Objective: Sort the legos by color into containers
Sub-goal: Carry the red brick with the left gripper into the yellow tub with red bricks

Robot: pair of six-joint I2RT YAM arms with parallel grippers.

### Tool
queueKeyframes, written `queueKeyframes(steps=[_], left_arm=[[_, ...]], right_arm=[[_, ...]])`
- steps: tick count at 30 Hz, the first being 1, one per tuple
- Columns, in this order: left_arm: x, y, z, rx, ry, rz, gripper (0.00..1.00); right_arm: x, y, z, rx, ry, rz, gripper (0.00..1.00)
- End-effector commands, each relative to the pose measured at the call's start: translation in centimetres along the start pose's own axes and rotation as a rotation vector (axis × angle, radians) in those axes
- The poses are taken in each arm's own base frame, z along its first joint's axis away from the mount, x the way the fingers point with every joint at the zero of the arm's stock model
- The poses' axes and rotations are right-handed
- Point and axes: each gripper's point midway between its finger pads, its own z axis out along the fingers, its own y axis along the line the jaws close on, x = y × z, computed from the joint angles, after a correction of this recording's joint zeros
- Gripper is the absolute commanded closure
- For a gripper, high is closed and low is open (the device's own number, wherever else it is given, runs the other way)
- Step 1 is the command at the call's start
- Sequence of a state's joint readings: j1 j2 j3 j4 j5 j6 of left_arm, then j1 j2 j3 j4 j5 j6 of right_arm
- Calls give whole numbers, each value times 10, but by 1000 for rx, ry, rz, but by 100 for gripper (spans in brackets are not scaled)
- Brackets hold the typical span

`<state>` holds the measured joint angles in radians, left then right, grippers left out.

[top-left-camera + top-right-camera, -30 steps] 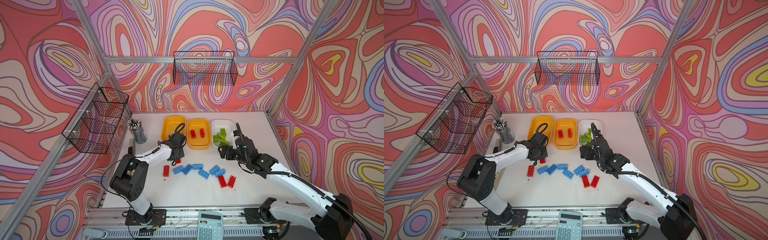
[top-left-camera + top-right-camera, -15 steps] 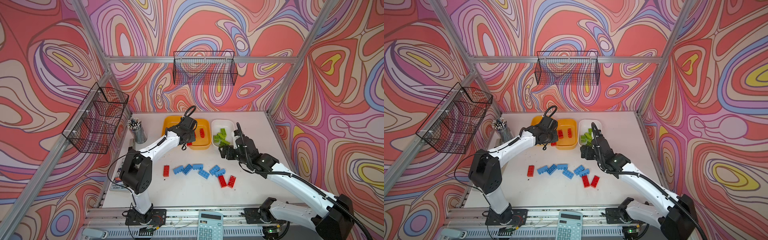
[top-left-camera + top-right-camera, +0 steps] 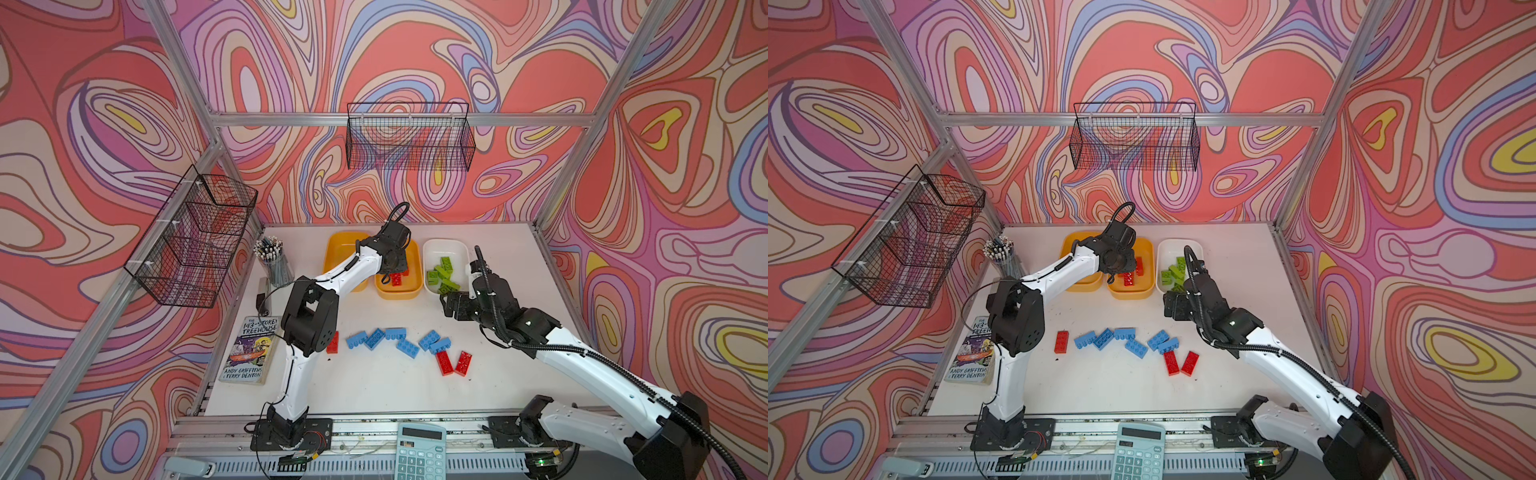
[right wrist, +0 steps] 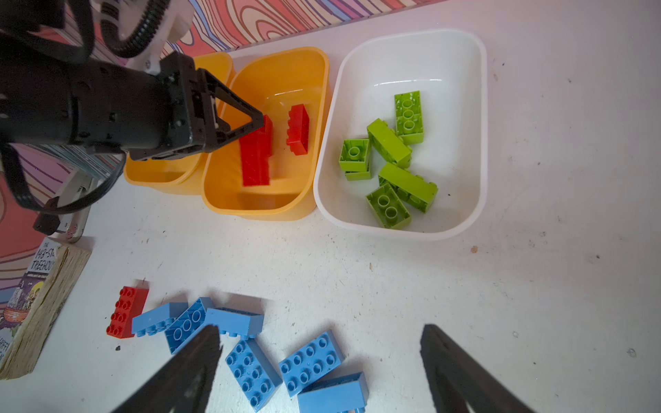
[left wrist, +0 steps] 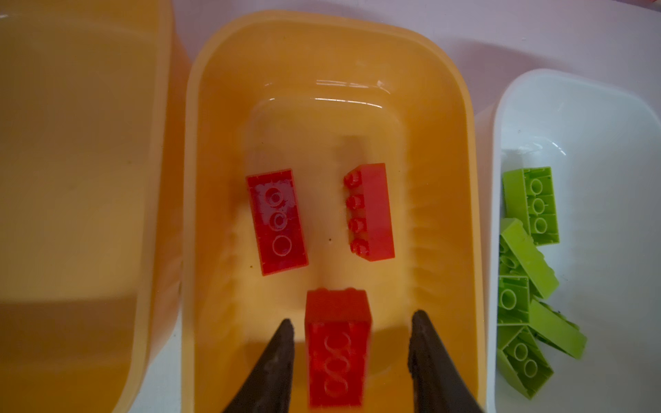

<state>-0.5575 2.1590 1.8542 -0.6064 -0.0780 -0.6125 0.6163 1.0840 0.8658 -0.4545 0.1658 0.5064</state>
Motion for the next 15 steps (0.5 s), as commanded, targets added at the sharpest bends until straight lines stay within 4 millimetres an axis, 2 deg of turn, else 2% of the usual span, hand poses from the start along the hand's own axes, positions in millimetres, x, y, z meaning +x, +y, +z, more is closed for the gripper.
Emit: queueKeyframes(steps=[1, 5, 9, 15], left_arm=[[4, -7, 3, 14, 46, 8, 38], [2, -12, -7, 37, 33, 10, 35], [2, -9, -34, 43, -11, 19, 35], [19, 20, -76, 21, -68, 10, 34]], right_arm=[[-9, -1, -10, 11, -27, -5, 7], [-12, -4, -17, 19, -47, 1, 7], [-11, -7, -19, 30, -51, 8, 7], [-5, 0, -17, -14, -27, 20, 7]])
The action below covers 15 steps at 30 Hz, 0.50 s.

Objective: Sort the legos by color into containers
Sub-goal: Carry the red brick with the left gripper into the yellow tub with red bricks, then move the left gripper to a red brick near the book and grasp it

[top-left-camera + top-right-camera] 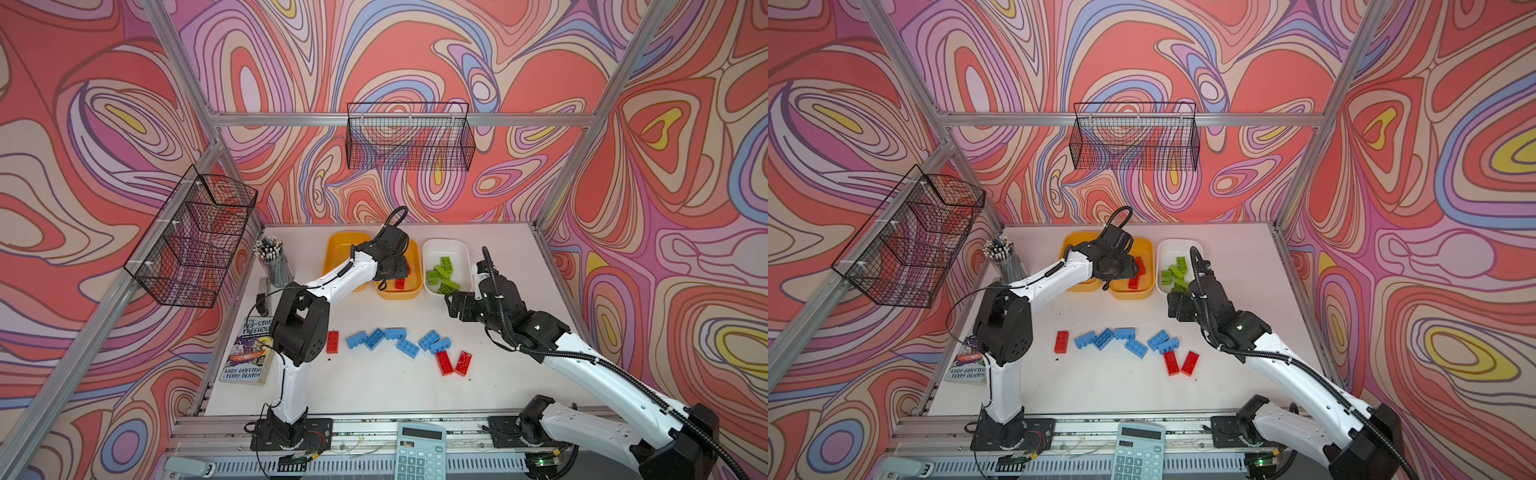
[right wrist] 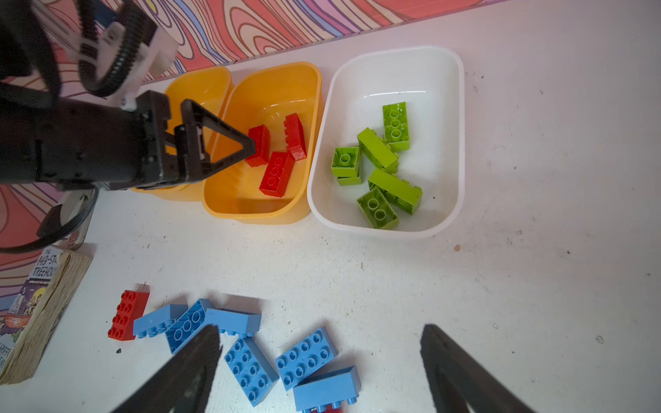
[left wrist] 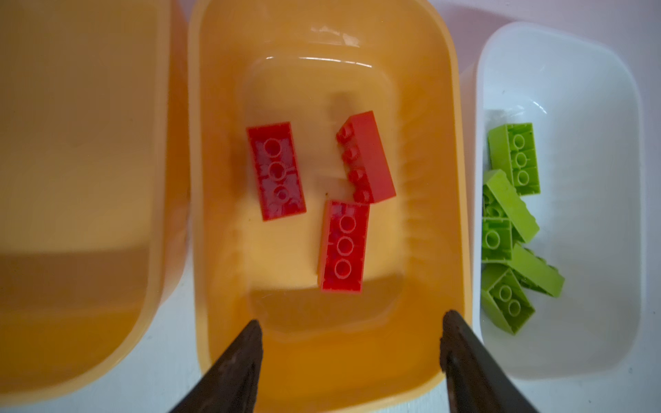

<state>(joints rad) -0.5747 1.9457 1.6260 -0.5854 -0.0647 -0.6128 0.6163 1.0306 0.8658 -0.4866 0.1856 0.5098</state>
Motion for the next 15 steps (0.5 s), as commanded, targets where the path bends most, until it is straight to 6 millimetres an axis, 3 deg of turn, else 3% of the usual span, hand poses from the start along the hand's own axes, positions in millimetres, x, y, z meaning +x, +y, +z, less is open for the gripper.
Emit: queueKeyframes(steps=[1, 9, 15], left_arm=[[-2, 14, -36, -12, -81, -4, 33], [60, 94, -79, -172, -107, -7, 27], [115, 142, -84, -280, -38, -33, 26]], right_arm=[[0, 4, -3, -26, 3, 16, 7], [9, 10, 2, -56, 34, 31, 7], [14, 18, 5, -86, 52, 40, 7]])
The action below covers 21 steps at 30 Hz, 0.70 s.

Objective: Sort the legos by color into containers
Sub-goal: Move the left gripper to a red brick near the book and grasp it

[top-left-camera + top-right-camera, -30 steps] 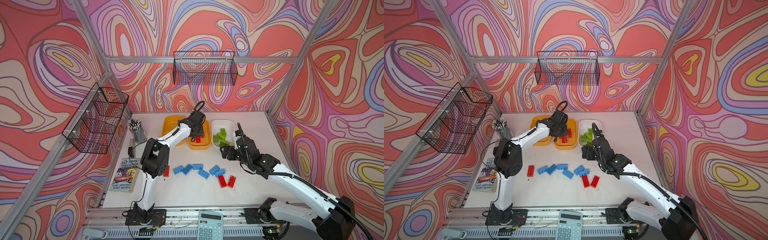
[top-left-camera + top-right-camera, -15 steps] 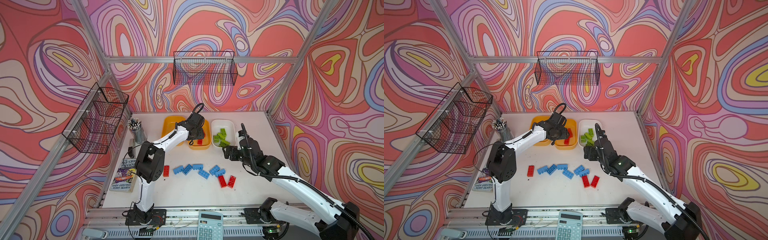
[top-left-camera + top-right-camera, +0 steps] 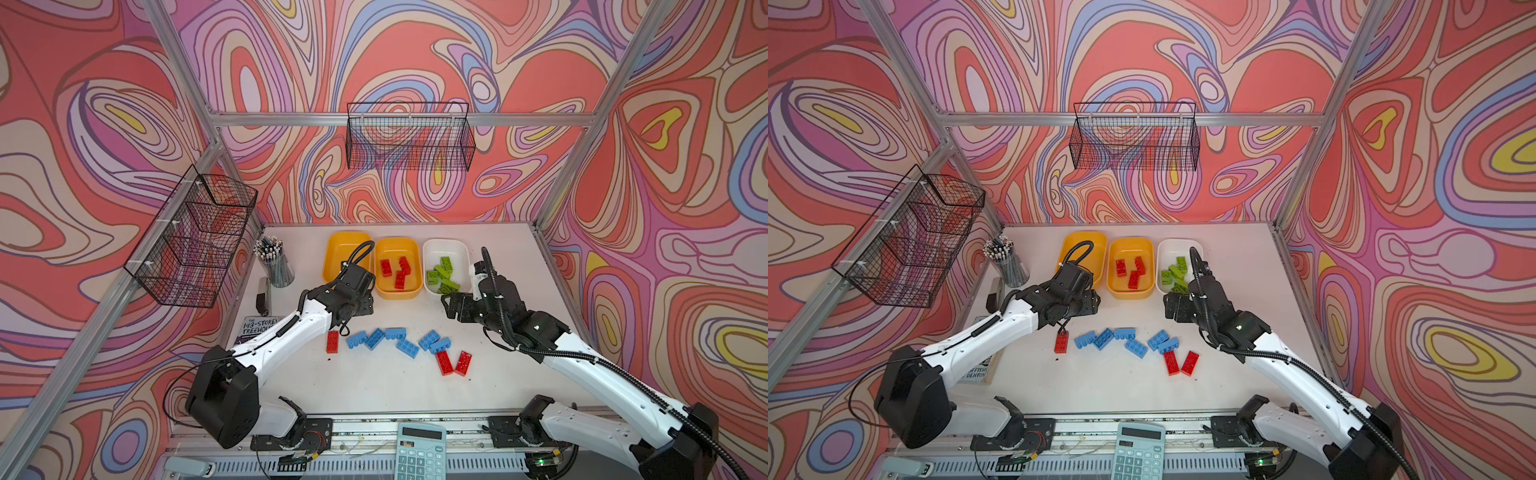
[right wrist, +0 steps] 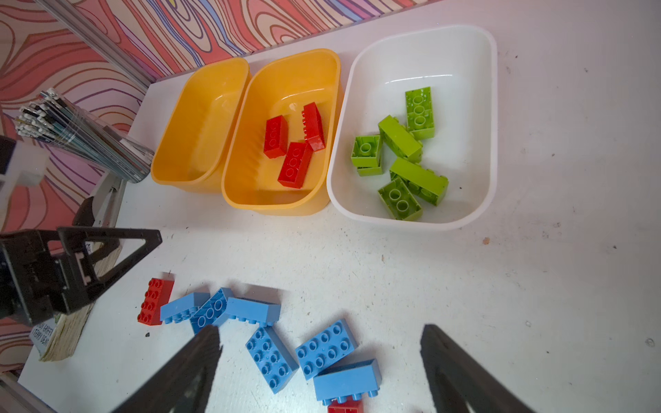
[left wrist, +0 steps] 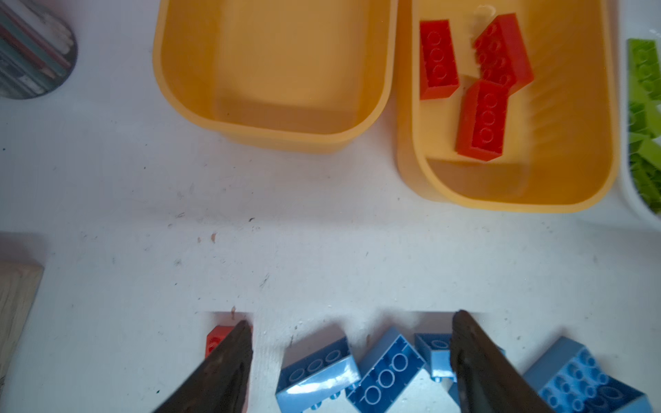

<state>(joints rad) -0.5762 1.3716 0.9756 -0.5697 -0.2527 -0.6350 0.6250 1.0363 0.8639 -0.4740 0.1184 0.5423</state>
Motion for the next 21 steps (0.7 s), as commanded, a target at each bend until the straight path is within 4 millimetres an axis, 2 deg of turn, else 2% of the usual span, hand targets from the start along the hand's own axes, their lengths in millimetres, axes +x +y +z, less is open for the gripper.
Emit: queueKeyframes(steps=[1, 3, 6, 14, 21], left_arm=[[25, 33, 1, -112, 30, -24, 26], [40, 45, 6, -137, 47, -35, 26], [51, 56, 10, -155, 64, -53, 27], [68, 76, 22, -184, 96, -94, 30], [93, 82, 39, -168, 167, -126, 38]], right_arm=[[8, 5, 4, -22, 19, 12, 7], [8, 8, 5, -29, 20, 11, 7], [10, 11, 6, -38, 28, 7, 7], [12, 12, 6, -40, 35, 1, 7], [10, 13, 8, -36, 32, 2, 7]])
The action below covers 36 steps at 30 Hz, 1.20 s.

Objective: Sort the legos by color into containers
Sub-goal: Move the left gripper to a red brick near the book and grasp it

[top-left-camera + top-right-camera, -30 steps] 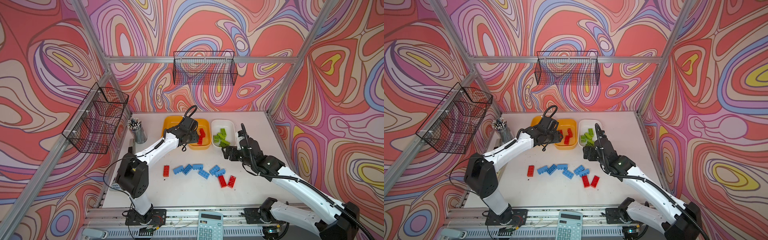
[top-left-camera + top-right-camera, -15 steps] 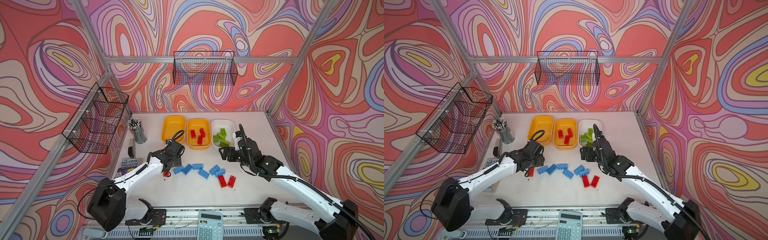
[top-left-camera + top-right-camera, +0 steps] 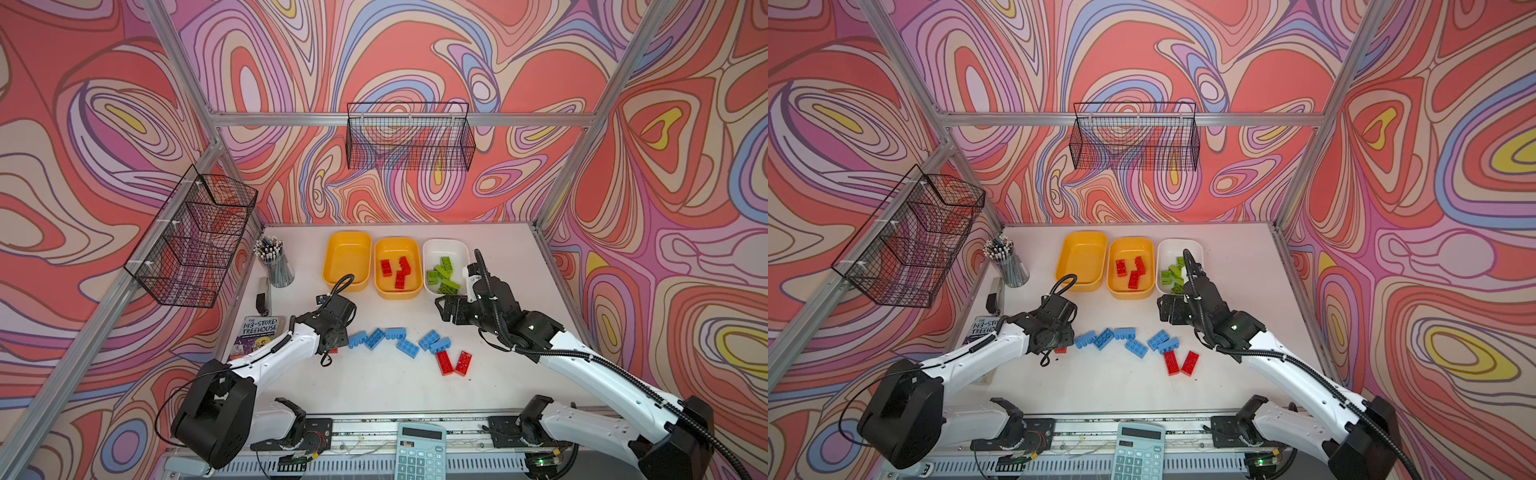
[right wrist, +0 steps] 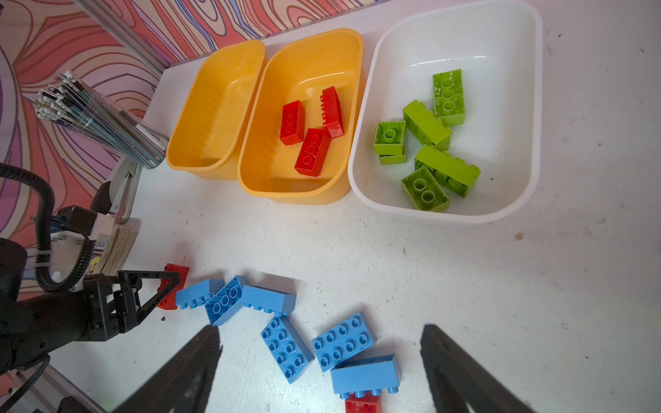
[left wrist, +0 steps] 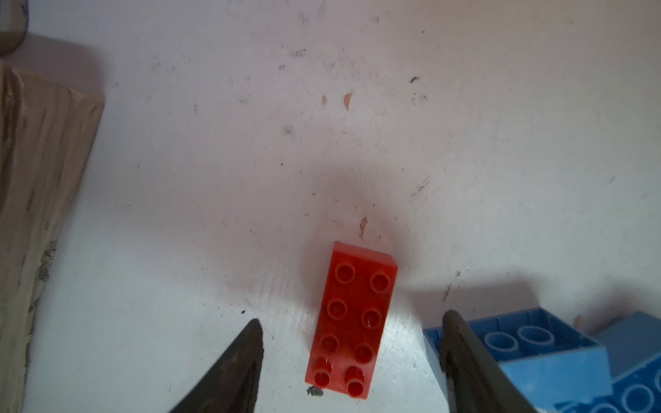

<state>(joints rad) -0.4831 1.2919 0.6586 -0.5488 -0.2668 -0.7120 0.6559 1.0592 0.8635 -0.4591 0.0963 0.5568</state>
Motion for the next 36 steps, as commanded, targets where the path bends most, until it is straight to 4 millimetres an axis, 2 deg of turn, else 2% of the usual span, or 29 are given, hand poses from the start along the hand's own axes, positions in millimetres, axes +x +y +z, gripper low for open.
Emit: queueKeyframes(steps=[1, 6, 13, 23, 29, 36], left_arm=[[8, -1, 9, 10, 27, -36, 38], [13, 0, 16, -7, 56, -42, 44], [15, -1, 18, -7, 71, -46, 60], [14, -12, 26, 5, 97, -37, 71], [1, -17, 25, -9, 86, -17, 77], [-26, -25, 11, -26, 35, 14, 84]], right_arm=[[1, 1, 5, 0, 0, 7, 7], [-2, 6, 11, -4, 13, -6, 7], [-6, 9, 14, -10, 4, -9, 7], [-8, 8, 13, -1, -4, -22, 7], [-8, 6, 9, 5, -10, -22, 7], [-13, 3, 0, 13, -42, -21, 7]])
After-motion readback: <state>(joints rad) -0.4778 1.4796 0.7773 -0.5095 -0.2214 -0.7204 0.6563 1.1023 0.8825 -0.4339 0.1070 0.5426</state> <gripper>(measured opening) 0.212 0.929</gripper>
